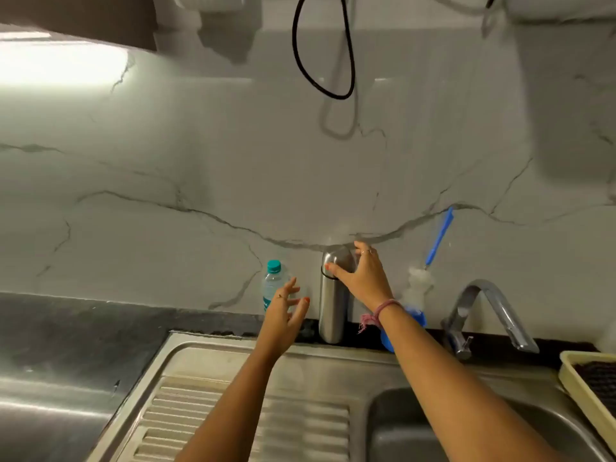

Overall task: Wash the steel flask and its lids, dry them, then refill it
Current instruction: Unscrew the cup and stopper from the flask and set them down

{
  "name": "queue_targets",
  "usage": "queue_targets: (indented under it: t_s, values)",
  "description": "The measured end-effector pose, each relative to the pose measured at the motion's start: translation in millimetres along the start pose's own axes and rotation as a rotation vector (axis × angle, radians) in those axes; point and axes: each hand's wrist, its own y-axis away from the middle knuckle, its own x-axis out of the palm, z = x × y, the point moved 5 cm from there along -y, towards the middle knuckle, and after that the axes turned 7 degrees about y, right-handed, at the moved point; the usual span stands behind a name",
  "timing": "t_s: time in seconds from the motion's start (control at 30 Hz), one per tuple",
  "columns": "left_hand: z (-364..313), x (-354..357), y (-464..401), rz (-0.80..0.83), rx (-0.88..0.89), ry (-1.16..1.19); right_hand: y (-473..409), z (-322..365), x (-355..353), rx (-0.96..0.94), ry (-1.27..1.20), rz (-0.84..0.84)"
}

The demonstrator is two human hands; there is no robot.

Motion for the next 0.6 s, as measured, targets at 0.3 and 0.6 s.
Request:
queue_targets:
  t_s: [0.3, 0.6]
  values:
    - [29, 8, 4, -0.019, -0.113, 0.015, -9, -4, 19, 0.068, -0.008, -0.054]
    - [50, 11, 33, -0.025, -0.154, 0.071, 18, -4, 12, 0.043, -0.015, -0.236]
